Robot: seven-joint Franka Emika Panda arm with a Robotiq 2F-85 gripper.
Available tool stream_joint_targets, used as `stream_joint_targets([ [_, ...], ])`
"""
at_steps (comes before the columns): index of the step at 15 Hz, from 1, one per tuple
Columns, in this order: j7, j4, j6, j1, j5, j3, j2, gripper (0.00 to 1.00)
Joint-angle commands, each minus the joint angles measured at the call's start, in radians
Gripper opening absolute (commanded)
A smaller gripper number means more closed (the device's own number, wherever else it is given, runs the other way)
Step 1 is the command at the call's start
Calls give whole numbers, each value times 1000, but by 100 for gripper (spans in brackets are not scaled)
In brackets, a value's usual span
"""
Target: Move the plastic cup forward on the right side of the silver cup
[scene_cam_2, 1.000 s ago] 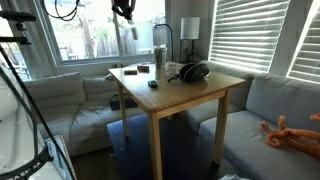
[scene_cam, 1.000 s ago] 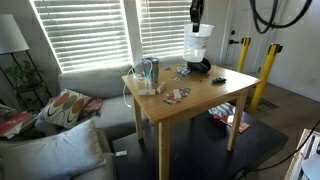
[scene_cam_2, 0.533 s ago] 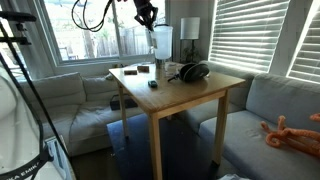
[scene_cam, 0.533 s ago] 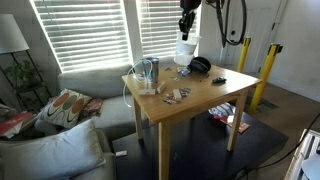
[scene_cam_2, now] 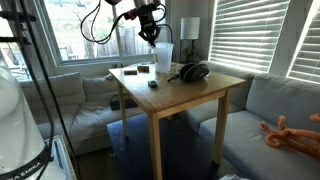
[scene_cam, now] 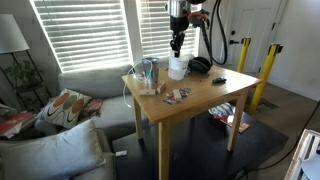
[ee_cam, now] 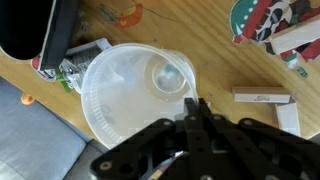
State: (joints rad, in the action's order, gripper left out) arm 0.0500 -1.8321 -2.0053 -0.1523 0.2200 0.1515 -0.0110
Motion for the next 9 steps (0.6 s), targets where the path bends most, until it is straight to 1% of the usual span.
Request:
stream_joint_targets([
  [1,23,43,5,-4,13,3,-44,1],
  [6,35,75,-7,-11,67,5,-76,1],
  [9,29,87,-21,-15,120,1,-91,1],
])
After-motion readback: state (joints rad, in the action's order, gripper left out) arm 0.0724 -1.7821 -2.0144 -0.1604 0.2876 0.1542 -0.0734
